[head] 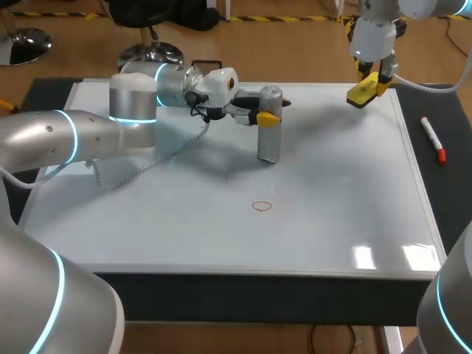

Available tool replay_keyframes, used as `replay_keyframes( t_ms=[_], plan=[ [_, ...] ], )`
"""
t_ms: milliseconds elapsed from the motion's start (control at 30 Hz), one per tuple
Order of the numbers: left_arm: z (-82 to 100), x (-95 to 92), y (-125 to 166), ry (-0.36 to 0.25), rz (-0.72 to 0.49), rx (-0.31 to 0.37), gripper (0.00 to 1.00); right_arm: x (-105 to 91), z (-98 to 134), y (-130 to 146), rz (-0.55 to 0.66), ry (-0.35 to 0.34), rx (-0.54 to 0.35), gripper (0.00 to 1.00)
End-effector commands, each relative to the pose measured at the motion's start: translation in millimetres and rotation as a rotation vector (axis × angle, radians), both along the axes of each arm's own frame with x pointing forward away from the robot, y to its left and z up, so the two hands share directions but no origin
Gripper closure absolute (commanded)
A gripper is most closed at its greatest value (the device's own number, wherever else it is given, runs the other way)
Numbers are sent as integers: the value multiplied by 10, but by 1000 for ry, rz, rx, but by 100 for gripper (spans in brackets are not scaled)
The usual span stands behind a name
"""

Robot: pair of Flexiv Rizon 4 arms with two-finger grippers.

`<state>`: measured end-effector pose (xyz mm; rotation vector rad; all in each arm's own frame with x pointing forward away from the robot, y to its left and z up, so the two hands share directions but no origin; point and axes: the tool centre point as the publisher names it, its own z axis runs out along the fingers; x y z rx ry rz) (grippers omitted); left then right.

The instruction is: Pick up the inspection probe, press it on each red-marked spot on the whiteboard one by one, put down the probe, pick up the eraser, and wipe off all the red marks.

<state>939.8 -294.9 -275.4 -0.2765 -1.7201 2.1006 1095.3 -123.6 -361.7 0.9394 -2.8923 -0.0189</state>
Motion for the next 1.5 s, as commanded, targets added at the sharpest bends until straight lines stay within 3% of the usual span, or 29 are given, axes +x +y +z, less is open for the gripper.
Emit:
replay_keyframes(
  t_ms=[33,433,767,1033,1200,1500],
  plan=[
    [-14,15,-4,0,-4,0,100,-6,16,-4,2,-1,-3,100],
    [8,5,10,-6,-4,3,100,-6,16,-4,2,-1,-3,100],
    [270,9,12,-50,-9,-20,100,-6,16,-4,2,-1,-3,100],
    [329,29,57,-54,0,-30,100,-6,16,-4,2,-1,-3,100],
    [429,92,232,-60,48,-42,100,-6,16,-4,2,-1,-3,100],
    [622,385,827,-109,193,-20,100,-6,16,-4,2,-1,-3,100]
  ],
)
